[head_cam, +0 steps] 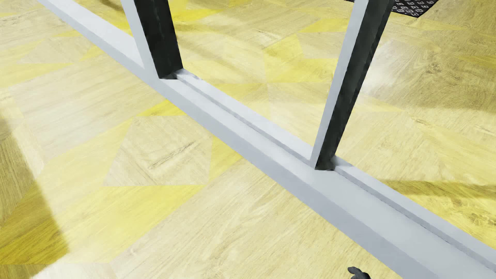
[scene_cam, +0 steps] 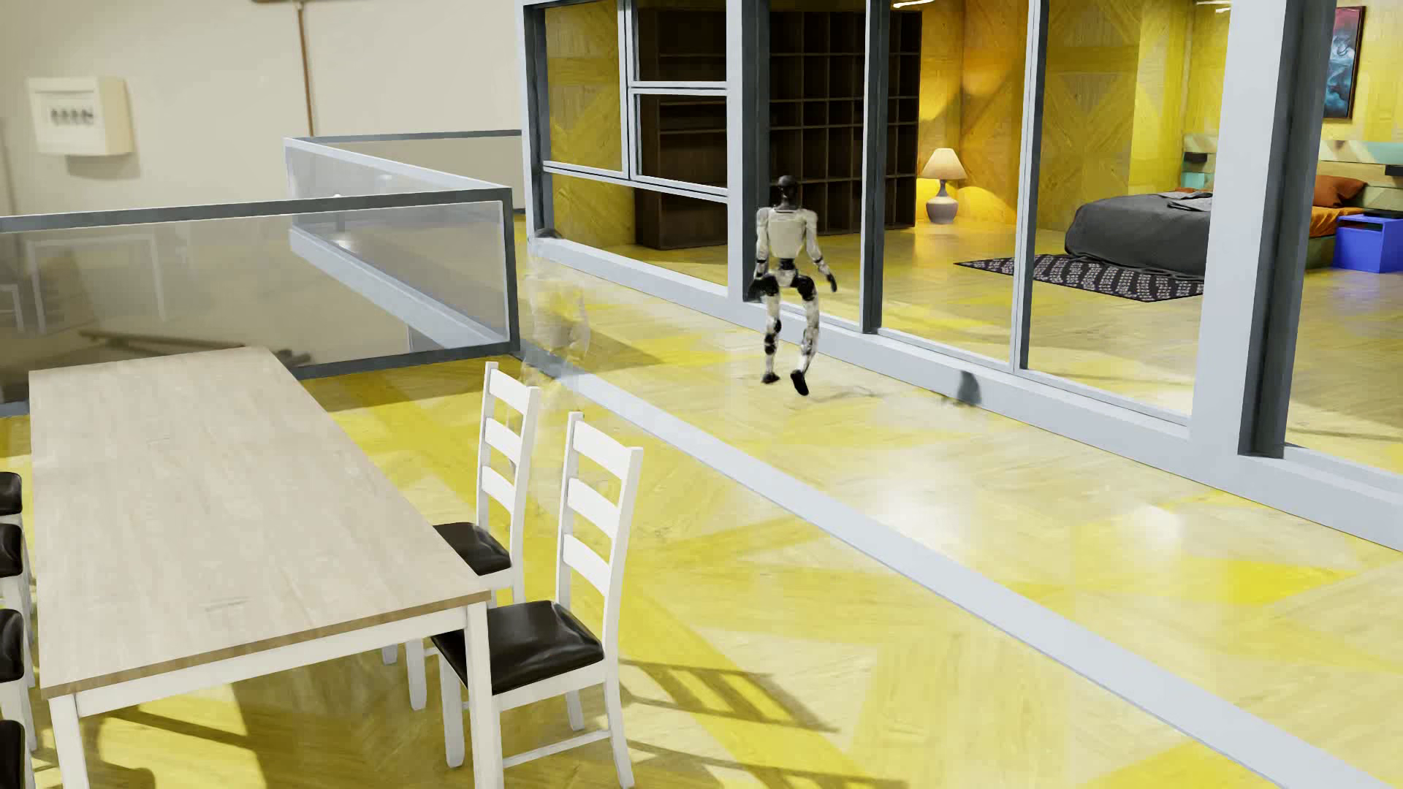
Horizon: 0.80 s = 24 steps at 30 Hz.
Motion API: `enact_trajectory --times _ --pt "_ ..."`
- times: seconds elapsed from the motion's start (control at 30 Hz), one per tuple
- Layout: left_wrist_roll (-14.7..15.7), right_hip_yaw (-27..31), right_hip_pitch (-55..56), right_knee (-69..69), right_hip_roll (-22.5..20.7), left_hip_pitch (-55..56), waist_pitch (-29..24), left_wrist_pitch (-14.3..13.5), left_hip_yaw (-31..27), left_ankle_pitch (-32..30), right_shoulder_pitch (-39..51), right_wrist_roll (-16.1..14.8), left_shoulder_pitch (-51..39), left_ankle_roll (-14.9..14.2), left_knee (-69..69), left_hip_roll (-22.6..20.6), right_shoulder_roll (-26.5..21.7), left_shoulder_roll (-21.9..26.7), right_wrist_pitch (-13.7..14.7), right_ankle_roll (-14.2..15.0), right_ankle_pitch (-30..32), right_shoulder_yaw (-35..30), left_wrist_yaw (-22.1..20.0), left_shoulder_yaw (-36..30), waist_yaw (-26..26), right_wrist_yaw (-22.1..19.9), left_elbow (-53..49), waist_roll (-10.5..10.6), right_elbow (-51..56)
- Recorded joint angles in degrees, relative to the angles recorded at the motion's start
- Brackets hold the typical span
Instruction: Approach the table
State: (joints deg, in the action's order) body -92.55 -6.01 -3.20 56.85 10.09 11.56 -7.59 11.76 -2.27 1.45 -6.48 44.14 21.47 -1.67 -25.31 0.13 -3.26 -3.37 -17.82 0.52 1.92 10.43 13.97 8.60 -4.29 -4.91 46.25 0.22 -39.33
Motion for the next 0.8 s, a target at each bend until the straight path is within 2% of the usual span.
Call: enact_trajectory --times 0.03,0.07,0.13,0.17,0.2,0.27,0.3,0.33,0.37,0.4,0.43,0.47,0.5,0.57,0.6,0.63,0.7,0.73,0.77,0.8 --pt "0.86 -0.51 5.40 7.63 2.57 -1.80 0.08 -0.59 0.51 1.08 -0.97 -0.29 -3.20 0.51 1.03 -1.00 0.66 0.26 -2.76 -0.80 1.93 1.92 -1.69 -0.08 0.40 0.80 -0.92 -0.95 -4.48" --pt "2.32 -1.18 10.36 12.48 4.21 -3.38 0.20 -1.09 0.40 1.99 -2.74 1.16 -7.36 0.89 2.09 -1.94 0.51 0.97 -3.17 -1.72 -0.44 1.60 -2.96 0.21 1.06 2.89 -1.10 -1.86 -7.44" --pt "4.68 -3.66 18.08 14.07 5.58 -6.38 0.48 -1.16 -1.05 3.61 -8.48 7.49 -16.30 1.33 4.06 -3.32 -0.08 2.73 0.82 -3.30 -3.63 -2.57 -4.46 0.14 2.92 6.62 -0.97 -3.30 -8.81" --pt "5.40 -5.35 20.71 10.69 5.62 -7.77 0.69 -0.84 -1.88 4.45 -11.66 8.75 -20.12 1.52 4.87 -3.78 0.47 3.56 2.88 -3.45 -4.16 -2.54 -4.95 -0.11 3.96 7.41 -1.48 -3.80 -7.51" --pt "6.28 -7.37 22.48 4.48 5.19 -9.06 0.99 -0.46 -2.46 5.36 -14.50 7.95 -23.17 1.74 5.56 -4.07 1.66 4.26 4.17 -3.79 -5.24 -0.71 -5.68 -0.25 4.95 7.85 -2.82 -4.18 -5.90" --pt "9.46 -13.42 22.23 -15.80 3.56 -11.31 1.69 -0.36 -2.72 7.62 -18.38 4.27 -26.84 2.05 6.31 -4.38 4.27 5.49 4.67 -3.02 -6.56 4.00 -8.23 -0.47 6.38 8.46 -7.79 -4.73 -3.88" --pt "12.06 -17.88 20.23 -27.11 2.36 -12.43 2.01 -0.79 -2.50 9.09 -19.48 4.00 -27.50 2.11 6.12 -4.40 4.81 6.22 4.53 -2.79 -4.82 4.57 -9.83 -0.64 6.63 8.95 -10.82 -4.90 -3.88" --pt "14.97 -24.33 17.84 -34.90 1.81 -13.35 2.28 -1.40 -1.93 10.82 -20.05 5.36 -27.54 2.16 5.11 -4.32 4.63 7.17 4.46 -5.61 -2.19 3.50 -11.17 -1.04 6.51 9.85 -13.71 -4.96 -4.44" --pt "18.10 -30.20 16.01 -37.11 1.99 -13.73 2.47 -1.87 -1.00 12.62 -20.00 7.80 -27.01 2.11 2.71 -4.08 3.93 8.26 4.75 -9.95 -2.26 1.36 -12.08 -1.29 6.22 11.03 -16.40 -4.84 -5.29" --pt "20.89 -31.11 15.14 -36.11 1.63 -13.41 2.47 -1.87 0.19 13.36 -19.22 10.65 -25.68 1.86 -1.33 -3.51 3.02 9.38 5.26 -10.76 -4.57 -1.01 -12.72 -1.20 6.04 12.41 -18.94 -4.43 -6.17" --pt "23.06 -29.70 14.72 -34.67 0.53 -11.98 2.29 -1.49 1.61 11.91 -17.79 13.06 -23.51 1.58 -7.43 -2.47 2.39 10.24 5.61 -10.32 -6.20 -2.68 -13.39 -0.74 5.87 13.32 -21.16 -3.76 -6.70" --pt "24.77 -28.15 14.43 -33.14 -0.99 -8.75 1.98 -0.55 2.95 8.34 -16.27 14.55 -20.80 1.46 -16.23 -0.88 2.36 10.44 5.61 -9.78 -7.64 -3.26 -14.28 0.17 5.68 13.27 -22.60 -2.85 -6.39" --pt "25.82 -26.92 13.97 -32.17 -2.78 -4.14 1.65 0.78 3.86 3.54 -15.08 14.73 -18.01 0.91 -26.69 1.05 2.93 10.16 5.89 -9.36 -8.99 -2.84 -14.50 1.01 5.52 12.39 -22.82 -1.78 -4.74" --pt "25.65 -24.01 12.19 -32.65 -6.58 4.91 1.04 3.34 4.13 -3.09 -13.53 11.81 -12.89 -2.10 -44.25 4.26 4.11 9.37 8.79 -8.59 -10.69 -1.74 -11.76 1.00 5.01 9.15 -19.86 0.55 1.65" --pt "24.00 -21.56 11.26 -33.56 -8.44 8.28 0.79 3.95 3.61 -2.15 -12.97 9.19 -10.53 -2.06 -48.90 4.76 4.36 9.12 10.86 -8.19 -10.88 -1.57 -9.78 0.07 4.58 7.51 -16.65 1.70 5.43" --pt "21.44 -18.49 10.20 -34.91 -10.08 10.79 0.64 3.83 2.68 -0.44 -12.18 6.34 -8.34 -1.28 -50.54 4.37 4.55 9.02 12.47 -7.64 -10.65 -1.23 -7.12 -1.03 4.07 5.87 -12.92 2.73 8.76" --pt "15.46 -11.54 8.16 -38.06 -12.39 12.95 0.66 2.62 -1.24 2.41 -10.92 2.14 -4.77 -2.94 -45.17 1.39 4.84 7.90 14.50 -6.07 -9.79 -0.71 -0.20 -2.95 2.87 3.40 -4.20 4.28 13.69" --pt "12.88 -7.73 8.00 -38.36 -13.15 12.30 0.75 1.16 -5.68 4.42 -10.51 1.00 -3.42 -4.39 -38.61 -1.71 4.69 7.25 15.37 -5.25 -9.89 -1.29 4.27 -3.39 2.20 3.03 0.07 4.76 15.78" --pt "10.54 -3.59 8.39 -37.84 -13.94 9.94 0.85 -0.81 -13.34 5.14 -10.06 0.66 -1.96 -5.92 -29.78 -5.92 4.28 6.83 16.12 -4.53 -10.28 -2.29 8.84 -3.31 1.51 3.24 3.18 4.99 17.30" --pt "8.62 0.79 8.89 -37.47 -14.81 5.77 0.97 -2.67 -23.27 4.58 -9.54 0.93 -0.36 -6.16 -19.74 -9.67 3.74 6.29 16.46 -4.04 -10.50 -3.24 12.53 -2.60 0.88 3.99 4.64 4.94 18.20"
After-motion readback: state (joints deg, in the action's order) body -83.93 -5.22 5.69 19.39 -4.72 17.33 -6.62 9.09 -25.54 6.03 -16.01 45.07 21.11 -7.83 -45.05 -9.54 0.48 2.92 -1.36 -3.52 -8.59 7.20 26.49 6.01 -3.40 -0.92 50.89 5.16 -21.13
